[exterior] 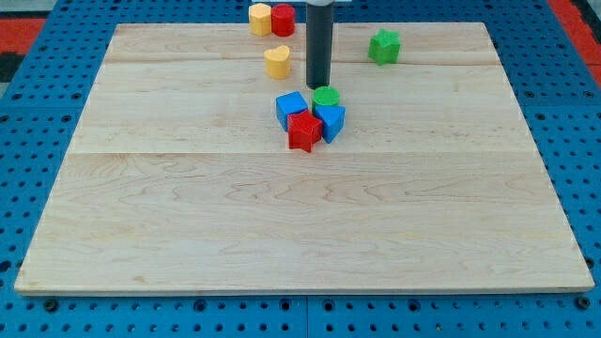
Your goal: Push the red circle along with yellow hexagon slightly left
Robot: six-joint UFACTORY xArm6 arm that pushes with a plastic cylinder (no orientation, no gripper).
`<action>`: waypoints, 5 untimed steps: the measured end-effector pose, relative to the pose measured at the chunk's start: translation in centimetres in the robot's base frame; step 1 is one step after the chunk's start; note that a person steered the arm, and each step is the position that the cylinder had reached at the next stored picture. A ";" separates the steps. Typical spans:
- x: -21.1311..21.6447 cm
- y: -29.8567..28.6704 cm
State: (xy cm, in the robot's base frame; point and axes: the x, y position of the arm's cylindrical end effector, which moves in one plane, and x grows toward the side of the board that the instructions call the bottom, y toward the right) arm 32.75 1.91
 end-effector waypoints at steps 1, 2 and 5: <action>-1.6 1.3; -2.0 4.3; -13.3 -1.9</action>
